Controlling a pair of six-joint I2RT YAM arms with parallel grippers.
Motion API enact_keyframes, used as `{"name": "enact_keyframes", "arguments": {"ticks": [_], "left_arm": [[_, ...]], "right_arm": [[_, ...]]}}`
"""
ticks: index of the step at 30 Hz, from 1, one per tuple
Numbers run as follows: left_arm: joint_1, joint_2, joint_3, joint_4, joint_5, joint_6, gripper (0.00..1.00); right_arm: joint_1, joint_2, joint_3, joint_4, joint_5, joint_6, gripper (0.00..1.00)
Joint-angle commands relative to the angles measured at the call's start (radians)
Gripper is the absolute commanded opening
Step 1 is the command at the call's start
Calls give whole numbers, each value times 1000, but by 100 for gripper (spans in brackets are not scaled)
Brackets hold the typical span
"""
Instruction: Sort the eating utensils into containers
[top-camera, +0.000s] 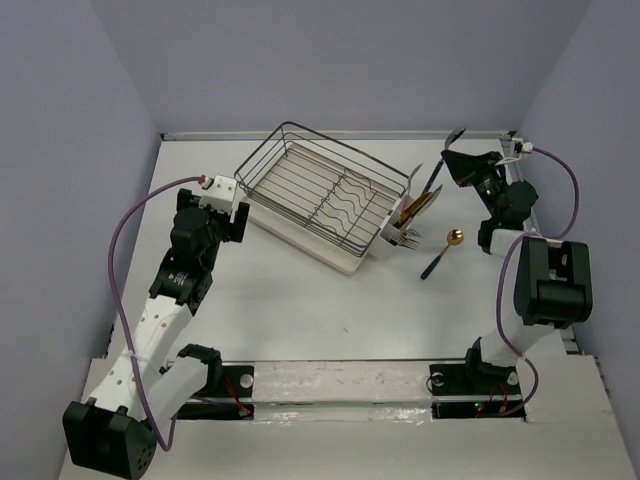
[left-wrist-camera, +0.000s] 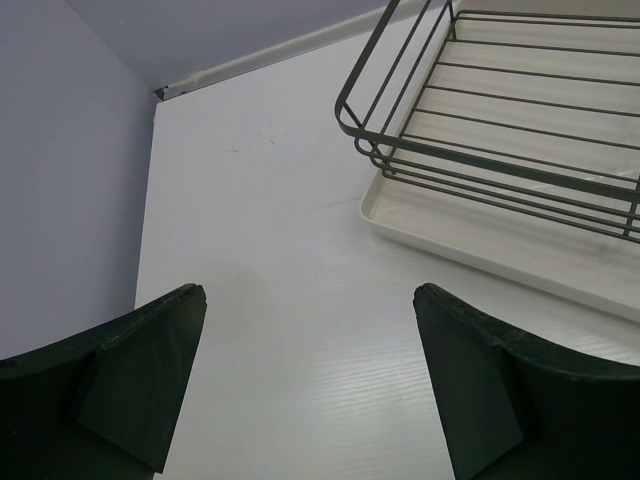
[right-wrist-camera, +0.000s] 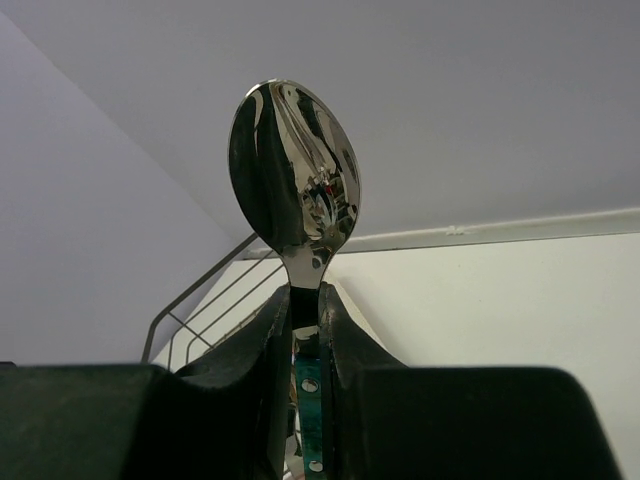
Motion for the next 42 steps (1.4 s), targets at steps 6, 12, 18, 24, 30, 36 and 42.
{"name": "enact_keyframes", "arguments": {"ticks": [6, 12, 18, 24, 30, 36, 42], "left_arm": [[5, -12, 41, 32, 4, 5, 99], [5, -13, 40, 32, 5, 4, 99], [5, -15, 40, 32, 1, 8, 99], [5, -13, 38, 32, 7, 4, 99], [5, -15, 38, 33, 7, 5, 99], [5, -20, 35, 32, 4, 5, 99], [5, -26, 31, 32, 7, 4, 99]], "right_arm": [[45, 18, -3, 283, 6, -10, 0], [54, 47, -19, 283, -5, -46, 0], [54, 53, -34, 267, -49, -110, 0], [54, 67, -43, 295, -80, -99, 0], [54, 67, -39, 275, -135, -112, 15], [54, 42, -59, 260, -143, -124, 44], [54, 10, -40, 211, -121, -121, 53]]}}
